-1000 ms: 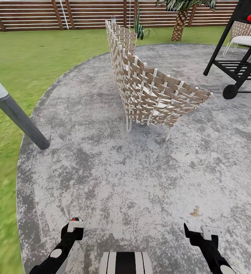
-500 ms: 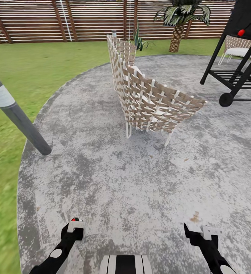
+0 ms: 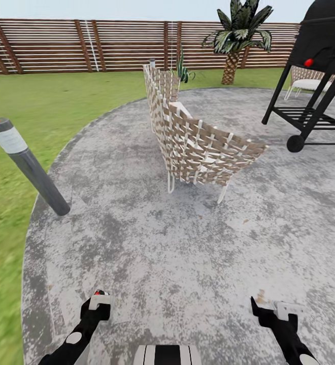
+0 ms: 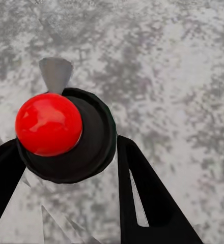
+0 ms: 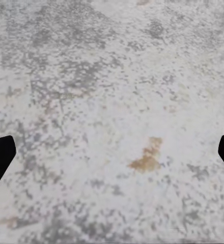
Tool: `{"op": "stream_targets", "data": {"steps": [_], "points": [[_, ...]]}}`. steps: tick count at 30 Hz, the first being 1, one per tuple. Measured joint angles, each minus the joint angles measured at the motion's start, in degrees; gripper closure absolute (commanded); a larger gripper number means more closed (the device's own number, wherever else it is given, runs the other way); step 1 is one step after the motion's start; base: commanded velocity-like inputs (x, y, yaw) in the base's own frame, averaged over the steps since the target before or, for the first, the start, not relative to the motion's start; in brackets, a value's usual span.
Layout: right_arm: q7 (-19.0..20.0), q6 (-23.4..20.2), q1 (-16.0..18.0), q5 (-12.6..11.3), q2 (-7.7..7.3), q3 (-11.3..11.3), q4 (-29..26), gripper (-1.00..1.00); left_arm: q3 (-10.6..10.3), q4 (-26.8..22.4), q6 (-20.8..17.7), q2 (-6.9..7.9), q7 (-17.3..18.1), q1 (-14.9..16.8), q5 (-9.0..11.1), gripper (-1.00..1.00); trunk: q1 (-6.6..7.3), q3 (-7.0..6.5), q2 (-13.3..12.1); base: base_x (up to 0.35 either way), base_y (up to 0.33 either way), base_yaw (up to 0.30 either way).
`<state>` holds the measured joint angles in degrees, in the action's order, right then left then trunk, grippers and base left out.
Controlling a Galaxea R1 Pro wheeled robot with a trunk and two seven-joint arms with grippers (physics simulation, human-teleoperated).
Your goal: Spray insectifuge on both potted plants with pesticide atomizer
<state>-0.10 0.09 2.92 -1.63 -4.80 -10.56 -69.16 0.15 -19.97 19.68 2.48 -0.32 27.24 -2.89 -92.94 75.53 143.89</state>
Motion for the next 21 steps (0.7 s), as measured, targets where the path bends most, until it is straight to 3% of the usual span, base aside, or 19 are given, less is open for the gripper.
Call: {"op": "stream_targets", "data": {"steps": [2, 3, 10, 17, 21], "points": [[0.2, 1.5, -0.1, 0.0, -0.03, -3.4, 3.9, -1.0, 0.1, 0.1, 0.0, 0.12, -0.1, -0.1, 0.0, 1.0, 0.05, -0.6, 0.0, 0.0, 0.0, -0.115], [0.2, 2.2, -0.1, 0.0, -0.03, -3.6, 4.7, -1.0, 0.1, 0.1, 0.0, 0.2, -0.1, -0.1, 0.0, 1.0, 0.08, -0.91, 0.0, 0.0, 0.0, -0.116], [0.3, 13.2, -0.1, 0.0, -0.03, -4.2, 14.5, -1.0, 0.5, 0.6, 0.1, 1.58, -1.0, -1.6, 0.8, 1.0, 0.26, -3.06, -0.1, 0.0, 0.0, -0.117], [0.4, 21.9, -0.1, 0.1, -0.13, -4.2, 25.4, -1.0, 2.5, 0.5, 2.7, 2.02, -2.9, -5.6, 1.2, 1.0, 0.44, -5.22, -0.2, 0.0, 0.0, -0.117], [0.4, 25.2, -0.1, 2.5, 0.01, -3.9, 29.9, -1.0, 3.0, 0.7, 3.8, 2.39, -3.2, -8.3, 1.3, 1.0, 0.54, -6.45, -0.3, 0.0, 0.0, -0.117]]}}
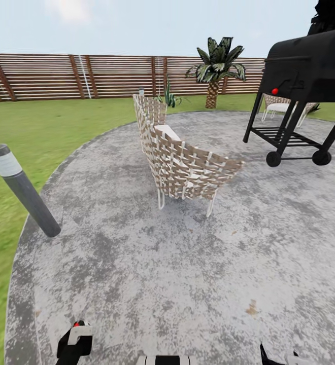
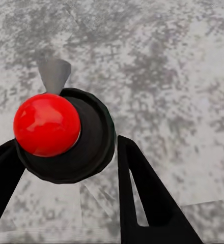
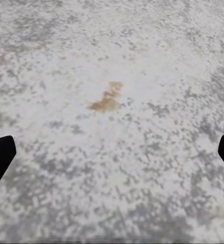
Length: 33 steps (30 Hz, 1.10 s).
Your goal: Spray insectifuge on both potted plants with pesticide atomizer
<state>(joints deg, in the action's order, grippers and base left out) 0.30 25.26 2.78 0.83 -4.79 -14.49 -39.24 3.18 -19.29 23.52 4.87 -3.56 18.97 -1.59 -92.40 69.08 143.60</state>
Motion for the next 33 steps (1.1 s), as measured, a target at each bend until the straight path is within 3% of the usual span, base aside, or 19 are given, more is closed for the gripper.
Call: {"op": "stream_targets", "data": {"steps": [5, 7, 17, 33], "points": [[-0.1, 1.0, 0.0, 6.9, 0.7, 0.4, 2.9, -1.0, 0.2, -0.1, 0.3, 0.06, -0.8, -2.7, 0.9, 1.0, 0.13, -1.54, -0.1, 0.0, 0.0, -0.117], [-0.4, 1.2, 0.0, 8.7, 1.28, 0.4, 3.5, -1.0, 0.4, 0.1, 0.5, 0.09, -1.1, -3.6, 3.1, 1.0, 0.18, -2.09, -0.1, 0.0, 0.0, -0.029], [-0.5, 1.1, 0.0, 9.0, 1.76, 0.4, 3.6, -1.0, 0.9, 0.3, 3.0, 1.1, -2.2, -4.0, 3.5, 1.0, 0.44, -4.35, -0.2, 0.0, 0.0, -0.011], [-0.4, 0.9, 0.0, 8.9, 1.68, 0.2, 3.8, -1.0, 0.1, 0.2, 3.0, 0.92, -1.9, -4.0, 3.2, 1.0, 0.44, -5.1, -0.2, 0.0, 0.0, -0.229]]}}
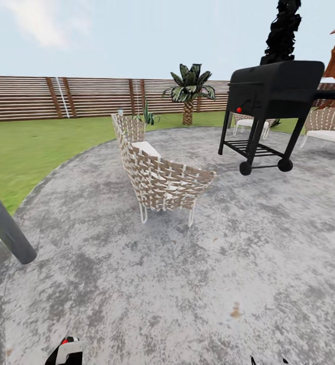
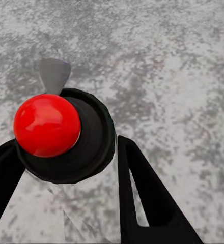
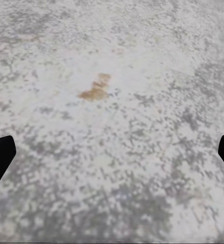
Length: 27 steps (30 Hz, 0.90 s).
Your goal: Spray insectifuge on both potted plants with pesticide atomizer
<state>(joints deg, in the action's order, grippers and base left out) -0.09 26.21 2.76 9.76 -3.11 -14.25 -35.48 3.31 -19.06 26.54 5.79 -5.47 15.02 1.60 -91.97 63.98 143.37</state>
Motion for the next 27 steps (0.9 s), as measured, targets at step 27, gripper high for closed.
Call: {"op": "stream_targets", "data": {"steps": [27], "points": [[-0.2, 0.1, 0.0, -0.1, 0.0, -0.2, -0.6, -1.0, 0.0, 0.1, 0.0, 0.0, 0.0, 0.0, 0.0, 1.0, 1.38, -4.11, -2.1, 0.0, 0.0, -0.289]]}}
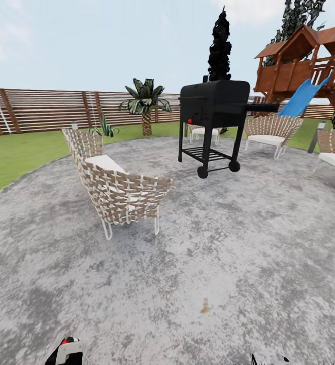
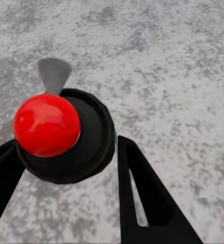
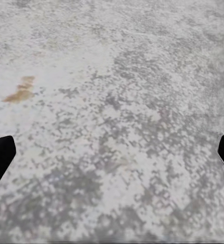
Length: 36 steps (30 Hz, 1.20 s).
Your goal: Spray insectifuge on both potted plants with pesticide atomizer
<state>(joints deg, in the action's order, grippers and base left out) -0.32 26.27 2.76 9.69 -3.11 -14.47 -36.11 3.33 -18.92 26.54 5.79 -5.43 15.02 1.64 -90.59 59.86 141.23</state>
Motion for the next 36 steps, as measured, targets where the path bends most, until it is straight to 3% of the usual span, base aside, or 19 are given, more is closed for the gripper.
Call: {"op": "stream_targets", "data": {"steps": [23, 36], "points": [[0.1, 0.0, 0.0, 0.0, 0.0, -0.1, 0.4, -1.0, 0.1, 0.0, 0.0, 0.01, 0.0, 0.0, 0.0, 1.0, 5.05, -4.86, -9.2, 0.0, 0.0, -0.291], [0.3, -0.1, 0.0, -0.1, -0.02, 0.0, 0.2, -1.0, 0.1, -0.1, 0.0, -0.07, 0.0, 0.0, 0.2, 1.0, 5.06, -5.02, -9.2, 0.0, 0.0, -0.291]]}}
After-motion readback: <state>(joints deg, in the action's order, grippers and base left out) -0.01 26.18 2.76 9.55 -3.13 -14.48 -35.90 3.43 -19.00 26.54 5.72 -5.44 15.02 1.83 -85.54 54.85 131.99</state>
